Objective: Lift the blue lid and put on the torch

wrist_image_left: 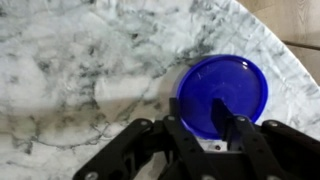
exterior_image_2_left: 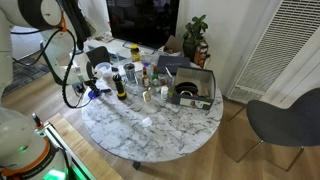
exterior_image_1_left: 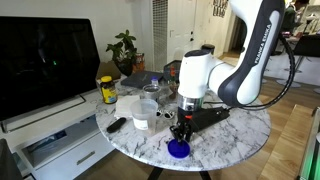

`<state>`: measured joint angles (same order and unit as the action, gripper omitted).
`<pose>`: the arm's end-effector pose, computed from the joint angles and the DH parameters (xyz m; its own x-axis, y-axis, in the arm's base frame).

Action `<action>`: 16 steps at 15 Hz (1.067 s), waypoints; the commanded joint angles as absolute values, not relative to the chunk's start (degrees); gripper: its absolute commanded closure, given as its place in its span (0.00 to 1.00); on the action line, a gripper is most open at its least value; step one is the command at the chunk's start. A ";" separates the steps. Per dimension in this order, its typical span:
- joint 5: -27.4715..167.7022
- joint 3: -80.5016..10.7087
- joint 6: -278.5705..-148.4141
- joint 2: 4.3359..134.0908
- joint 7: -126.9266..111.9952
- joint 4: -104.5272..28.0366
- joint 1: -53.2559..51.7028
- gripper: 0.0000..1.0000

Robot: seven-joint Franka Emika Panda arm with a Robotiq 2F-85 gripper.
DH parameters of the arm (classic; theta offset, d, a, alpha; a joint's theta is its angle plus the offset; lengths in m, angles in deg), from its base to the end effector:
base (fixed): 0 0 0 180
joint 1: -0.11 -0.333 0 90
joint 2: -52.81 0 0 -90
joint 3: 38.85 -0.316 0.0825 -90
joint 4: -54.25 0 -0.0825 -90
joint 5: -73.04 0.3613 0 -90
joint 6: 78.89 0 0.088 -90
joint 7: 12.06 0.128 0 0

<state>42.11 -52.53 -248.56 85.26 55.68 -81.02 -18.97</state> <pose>0.3838 0.3000 0.1053 0.9918 -0.1228 0.0357 -0.1201 -0.9902 -0.0713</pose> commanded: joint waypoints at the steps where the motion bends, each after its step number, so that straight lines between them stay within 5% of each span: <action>1: 41.10 -51.02 -249.56 84.70 55.79 -82.36 -19.24 0.63; 7: 41.67 -51.41 -249.72 86.23 54.78 -81.79 -18.34 0.68; 13: 41.79 -51.96 -249.64 86.84 54.23 -81.51 -18.18 1.00; 16: 42.21 -52.72 -248.89 86.16 54.06 -82.02 -17.88 1.00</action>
<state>42.11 -51.69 -248.56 85.95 55.04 -81.18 -18.70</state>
